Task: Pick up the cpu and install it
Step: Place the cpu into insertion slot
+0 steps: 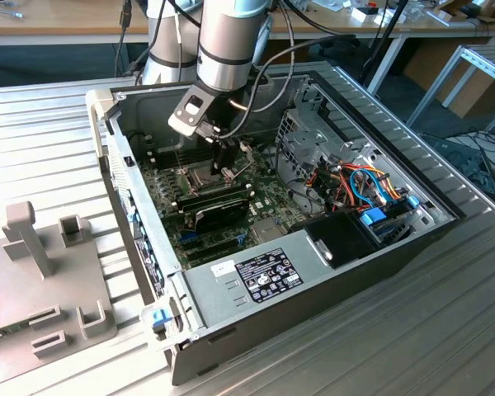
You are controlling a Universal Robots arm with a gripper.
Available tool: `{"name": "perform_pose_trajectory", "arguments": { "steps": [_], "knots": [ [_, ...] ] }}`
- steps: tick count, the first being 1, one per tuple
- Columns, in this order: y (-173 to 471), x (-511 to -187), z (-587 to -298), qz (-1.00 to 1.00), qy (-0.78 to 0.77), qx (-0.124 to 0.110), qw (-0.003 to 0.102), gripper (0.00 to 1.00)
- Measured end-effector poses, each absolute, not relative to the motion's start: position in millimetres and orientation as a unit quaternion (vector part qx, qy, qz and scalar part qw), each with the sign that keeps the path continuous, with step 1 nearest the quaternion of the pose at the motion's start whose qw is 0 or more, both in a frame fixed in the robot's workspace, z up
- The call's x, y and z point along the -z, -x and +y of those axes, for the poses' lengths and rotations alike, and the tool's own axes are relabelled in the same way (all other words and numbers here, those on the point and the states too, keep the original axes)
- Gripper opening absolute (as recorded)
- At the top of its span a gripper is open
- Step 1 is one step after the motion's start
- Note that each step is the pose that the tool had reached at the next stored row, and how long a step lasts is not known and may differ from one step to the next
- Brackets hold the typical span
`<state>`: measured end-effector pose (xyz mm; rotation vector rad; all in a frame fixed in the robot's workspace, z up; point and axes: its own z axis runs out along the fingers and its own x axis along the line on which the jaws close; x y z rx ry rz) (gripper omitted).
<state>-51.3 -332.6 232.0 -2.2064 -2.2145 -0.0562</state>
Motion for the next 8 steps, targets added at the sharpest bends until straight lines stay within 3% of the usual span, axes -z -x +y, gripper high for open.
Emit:
{"name": "perform_pose_trajectory", "arguments": {
  "steps": [8],
  "knots": [
    [51.3,-231.6,-332.6,-0.708,0.706,0.018,0.008,0.75]
  ]
}}
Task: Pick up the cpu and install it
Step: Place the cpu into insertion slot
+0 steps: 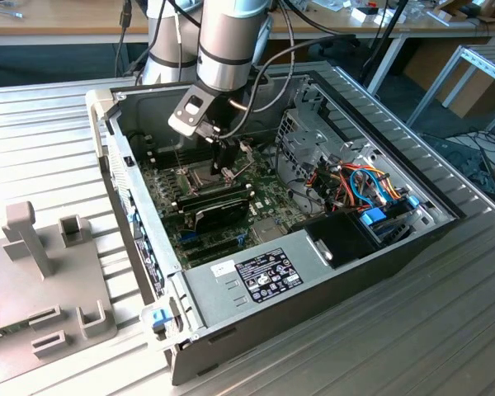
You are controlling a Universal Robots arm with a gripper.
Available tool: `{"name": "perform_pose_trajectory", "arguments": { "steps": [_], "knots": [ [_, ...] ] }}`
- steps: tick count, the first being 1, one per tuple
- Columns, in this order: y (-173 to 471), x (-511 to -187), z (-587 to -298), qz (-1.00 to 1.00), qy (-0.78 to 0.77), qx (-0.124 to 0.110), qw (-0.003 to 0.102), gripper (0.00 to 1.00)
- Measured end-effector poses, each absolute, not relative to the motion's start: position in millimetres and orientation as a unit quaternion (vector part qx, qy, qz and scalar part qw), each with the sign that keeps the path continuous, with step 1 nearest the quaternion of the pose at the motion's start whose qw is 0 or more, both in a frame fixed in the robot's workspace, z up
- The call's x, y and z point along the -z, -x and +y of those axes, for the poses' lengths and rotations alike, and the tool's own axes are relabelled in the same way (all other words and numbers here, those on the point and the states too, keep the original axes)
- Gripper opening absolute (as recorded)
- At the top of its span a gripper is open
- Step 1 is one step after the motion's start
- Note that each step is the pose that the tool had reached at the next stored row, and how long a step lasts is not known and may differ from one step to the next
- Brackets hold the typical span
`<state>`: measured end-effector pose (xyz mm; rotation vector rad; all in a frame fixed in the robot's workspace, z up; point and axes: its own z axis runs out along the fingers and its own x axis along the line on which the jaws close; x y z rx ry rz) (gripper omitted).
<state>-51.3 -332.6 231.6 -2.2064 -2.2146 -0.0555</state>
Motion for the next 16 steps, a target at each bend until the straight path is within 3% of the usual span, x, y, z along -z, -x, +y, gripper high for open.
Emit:
{"name": "perform_pose_trajectory", "arguments": {
  "steps": [7,11,12,16],
  "knots": [
    [51.3,-231.0,-332.6,-0.708,0.706,0.018,0.008,0.73],
    [51.3,-230.8,-332.6,-0.708,0.706,0.018,0.008,0.48],
    [51.3,-230.8,-332.6,-0.708,0.706,0.018,0.008,0.48],
    [51.3,-230.6,-332.6,-0.708,0.706,0.018,0.008,0.3]
  ]
}}
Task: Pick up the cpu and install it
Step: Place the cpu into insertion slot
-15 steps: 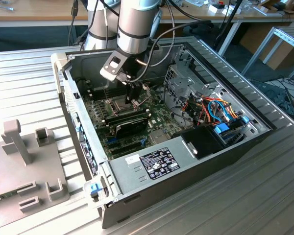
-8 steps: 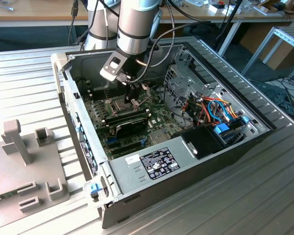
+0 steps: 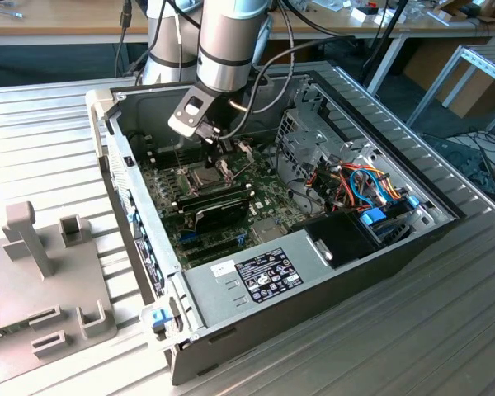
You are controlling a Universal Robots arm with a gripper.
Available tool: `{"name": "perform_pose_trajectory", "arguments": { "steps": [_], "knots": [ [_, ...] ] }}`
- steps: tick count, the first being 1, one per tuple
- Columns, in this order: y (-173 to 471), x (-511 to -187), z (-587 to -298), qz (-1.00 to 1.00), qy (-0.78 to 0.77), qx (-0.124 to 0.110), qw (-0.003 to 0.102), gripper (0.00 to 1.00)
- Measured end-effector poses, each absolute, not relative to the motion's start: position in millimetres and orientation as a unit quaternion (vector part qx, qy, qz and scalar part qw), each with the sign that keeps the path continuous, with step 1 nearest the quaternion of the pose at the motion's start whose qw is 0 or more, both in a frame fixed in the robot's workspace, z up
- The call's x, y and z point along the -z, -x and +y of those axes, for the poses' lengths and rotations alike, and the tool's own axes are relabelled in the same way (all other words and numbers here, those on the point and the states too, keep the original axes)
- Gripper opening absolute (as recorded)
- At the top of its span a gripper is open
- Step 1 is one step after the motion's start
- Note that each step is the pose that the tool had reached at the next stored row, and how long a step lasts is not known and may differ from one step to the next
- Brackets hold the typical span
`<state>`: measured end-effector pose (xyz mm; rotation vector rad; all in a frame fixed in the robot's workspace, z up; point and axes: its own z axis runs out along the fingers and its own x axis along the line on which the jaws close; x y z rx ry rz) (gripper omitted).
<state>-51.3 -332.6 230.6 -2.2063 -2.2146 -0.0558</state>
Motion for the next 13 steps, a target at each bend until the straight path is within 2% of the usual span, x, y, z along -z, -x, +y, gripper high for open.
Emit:
{"name": "perform_pose_trajectory", "arguments": {
  "steps": [3,9,12,13],
  "knots": [
    [51.3,-230.5,-332.6,-0.708,0.706,0.018,0.008,0.12],
    [51.2,-230.3,-332.6,-0.708,0.706,0.018,0.007,0.11],
    [51.3,-230.2,-332.6,-0.708,0.706,0.008,-0.001,0.11],
    [51.3,-230.3,-332.6,-0.708,0.706,0.008,-0.001,0.11]
  ]
}}
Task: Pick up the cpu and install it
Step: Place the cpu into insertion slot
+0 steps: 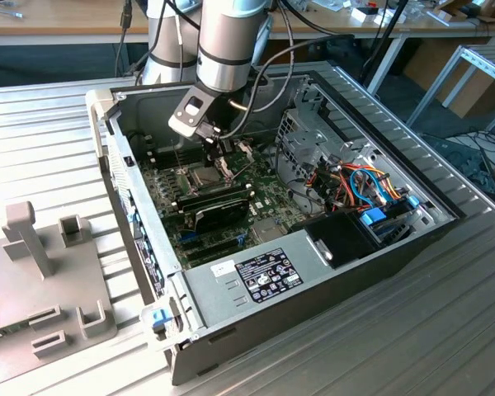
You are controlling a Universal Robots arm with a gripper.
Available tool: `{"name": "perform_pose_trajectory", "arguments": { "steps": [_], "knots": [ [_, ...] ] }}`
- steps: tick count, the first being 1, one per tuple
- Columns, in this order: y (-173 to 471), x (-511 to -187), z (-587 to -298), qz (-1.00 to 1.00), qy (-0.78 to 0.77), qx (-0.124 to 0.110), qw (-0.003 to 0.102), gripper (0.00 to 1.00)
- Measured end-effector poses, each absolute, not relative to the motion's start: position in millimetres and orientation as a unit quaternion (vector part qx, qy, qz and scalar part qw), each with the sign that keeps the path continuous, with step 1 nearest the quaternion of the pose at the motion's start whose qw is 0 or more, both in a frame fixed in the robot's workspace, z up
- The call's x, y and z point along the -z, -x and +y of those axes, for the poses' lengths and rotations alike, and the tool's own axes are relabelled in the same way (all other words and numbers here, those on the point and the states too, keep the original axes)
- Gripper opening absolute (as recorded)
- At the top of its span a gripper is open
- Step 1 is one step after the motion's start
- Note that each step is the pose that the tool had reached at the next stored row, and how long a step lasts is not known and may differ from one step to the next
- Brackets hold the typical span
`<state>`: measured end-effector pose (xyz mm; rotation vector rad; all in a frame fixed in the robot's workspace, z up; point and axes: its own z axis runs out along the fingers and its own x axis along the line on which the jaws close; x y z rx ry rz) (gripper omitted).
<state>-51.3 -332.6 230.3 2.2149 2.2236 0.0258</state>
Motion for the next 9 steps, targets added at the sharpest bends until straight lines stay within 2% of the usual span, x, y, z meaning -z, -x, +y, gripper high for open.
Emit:
{"name": "perform_pose_trajectory", "arguments": {
  "steps": [9],
  "knots": [
    [51,-218,-333,0.708,-0.706,-0.007,0.001,0.11]
  ]
}}
